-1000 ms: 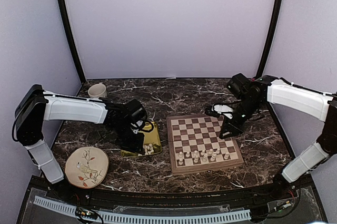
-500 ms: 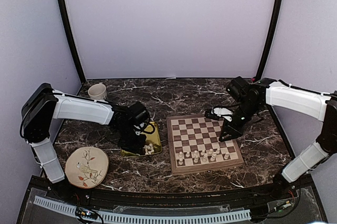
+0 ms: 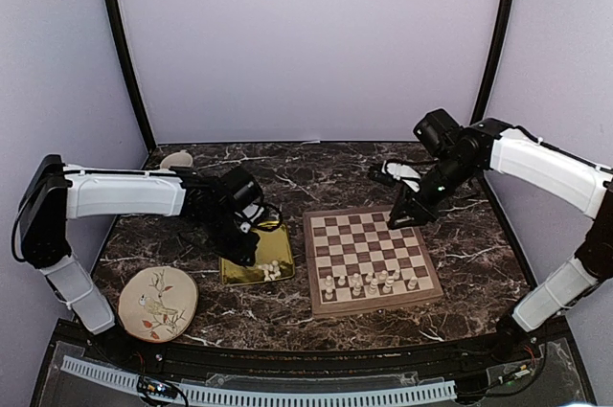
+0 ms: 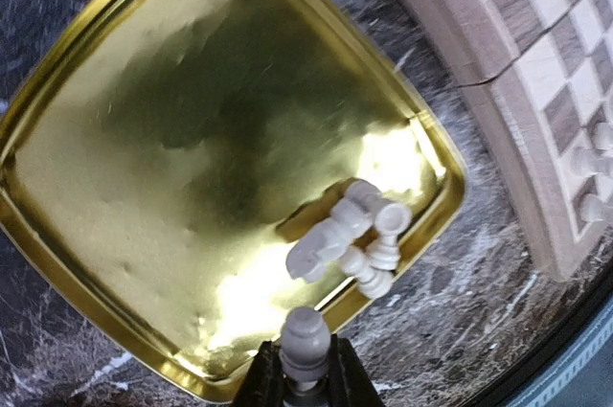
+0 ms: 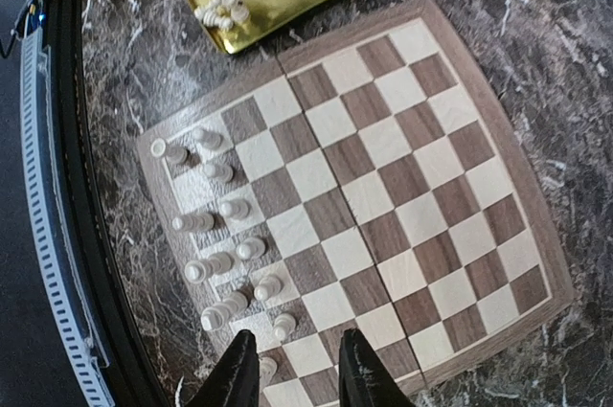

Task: Set up the chess pieces on the board
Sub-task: Pick up the bishop from the storage box, then pass from the left arm to the right

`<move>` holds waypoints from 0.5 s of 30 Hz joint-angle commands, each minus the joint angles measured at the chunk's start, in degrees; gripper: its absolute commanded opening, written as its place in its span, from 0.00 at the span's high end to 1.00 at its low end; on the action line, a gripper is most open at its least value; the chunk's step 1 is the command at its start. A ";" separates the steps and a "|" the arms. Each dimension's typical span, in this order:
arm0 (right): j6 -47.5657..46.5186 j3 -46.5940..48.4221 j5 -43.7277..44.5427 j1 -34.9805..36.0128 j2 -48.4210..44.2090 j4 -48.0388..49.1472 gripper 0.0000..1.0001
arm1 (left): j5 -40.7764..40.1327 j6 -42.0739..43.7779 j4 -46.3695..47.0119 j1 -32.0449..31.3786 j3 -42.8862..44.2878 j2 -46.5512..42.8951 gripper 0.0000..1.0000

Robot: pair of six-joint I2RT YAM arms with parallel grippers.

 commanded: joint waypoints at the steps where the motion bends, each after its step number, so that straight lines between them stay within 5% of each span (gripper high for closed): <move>1: 4.56 4.34 -3.37 -1.07 0.52 5.88 0.68 | 6.62 8.94 9.80 0.03 -1.53 -6.33 0.97; 7: 9.02 13.23 -12.73 -2.16 6.28 3.48 0.65 | 23.38 9.03 40.29 -0.36 -6.81 -9.50 0.95; 15: 12.50 18.22 -25.72 -2.62 16.24 -2.21 0.62 | 29.05 11.88 53.61 -3.27 -2.80 -1.84 0.93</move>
